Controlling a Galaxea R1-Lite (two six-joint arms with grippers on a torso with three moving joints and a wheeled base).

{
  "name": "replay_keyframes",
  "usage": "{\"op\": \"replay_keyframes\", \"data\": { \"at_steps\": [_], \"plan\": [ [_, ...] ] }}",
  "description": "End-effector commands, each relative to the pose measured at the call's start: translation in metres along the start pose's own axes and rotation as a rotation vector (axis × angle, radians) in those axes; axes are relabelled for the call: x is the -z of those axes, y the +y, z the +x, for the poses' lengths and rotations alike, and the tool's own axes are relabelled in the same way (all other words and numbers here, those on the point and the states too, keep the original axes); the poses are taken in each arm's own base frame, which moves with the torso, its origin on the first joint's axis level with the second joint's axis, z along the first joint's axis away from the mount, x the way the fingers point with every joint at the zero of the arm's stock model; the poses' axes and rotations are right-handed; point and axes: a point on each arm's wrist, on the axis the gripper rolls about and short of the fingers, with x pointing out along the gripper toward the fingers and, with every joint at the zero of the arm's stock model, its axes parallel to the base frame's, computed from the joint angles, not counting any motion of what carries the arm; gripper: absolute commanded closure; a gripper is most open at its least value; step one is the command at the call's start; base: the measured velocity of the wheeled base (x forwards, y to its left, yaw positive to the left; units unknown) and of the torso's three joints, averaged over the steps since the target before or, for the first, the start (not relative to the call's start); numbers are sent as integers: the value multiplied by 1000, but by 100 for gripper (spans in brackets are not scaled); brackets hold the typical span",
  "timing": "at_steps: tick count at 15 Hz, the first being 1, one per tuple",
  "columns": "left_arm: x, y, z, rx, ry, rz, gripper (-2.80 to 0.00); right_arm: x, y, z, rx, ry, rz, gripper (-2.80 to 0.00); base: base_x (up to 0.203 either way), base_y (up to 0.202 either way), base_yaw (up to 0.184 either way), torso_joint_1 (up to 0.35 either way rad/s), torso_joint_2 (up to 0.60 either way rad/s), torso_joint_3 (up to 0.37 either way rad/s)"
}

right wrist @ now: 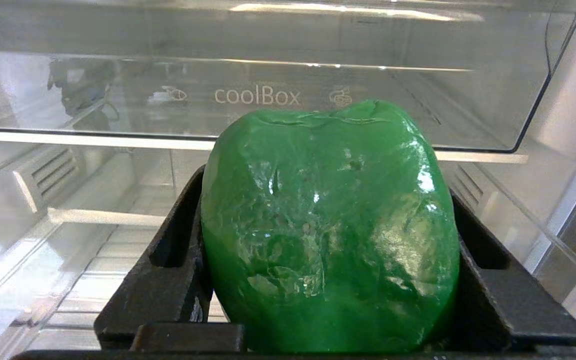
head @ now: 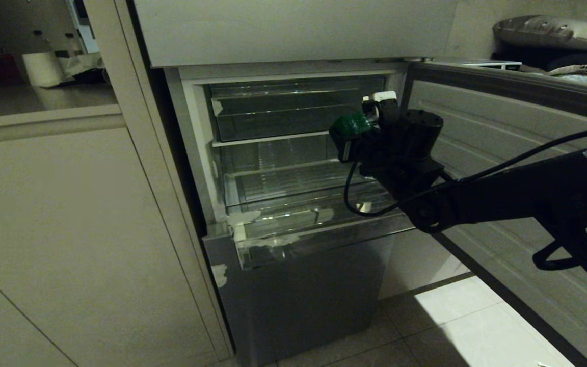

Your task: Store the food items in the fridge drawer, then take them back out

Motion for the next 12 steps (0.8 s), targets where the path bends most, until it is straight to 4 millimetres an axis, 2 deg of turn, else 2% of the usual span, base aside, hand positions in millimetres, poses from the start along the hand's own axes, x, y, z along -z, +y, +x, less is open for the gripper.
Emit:
{"op": "replay_keyframes", "data": {
  "at_steps": [1, 8, 9, 12],
  "plan": [
    [0, 0, 0, 0, 1, 0, 0, -1, 0, 1, 2, -8, -1, 0, 0, 0, 0, 0, 0, 0],
    [0, 0, 0, 0, 2, 0, 0, -1, 0, 5, 1, 17, -17, 0, 0, 0, 0, 0, 0, 0],
    [0, 0, 0, 0, 1, 0, 0, 1, -1, 6, 4, 31, -30, -280, 0, 0, 0, 0, 0, 0],
    [0, 0, 0, 0, 0, 0, 0, 3, -2, 11, 4, 23, -31, -280, 0, 0, 0, 0, 0, 0]
  ]
}}
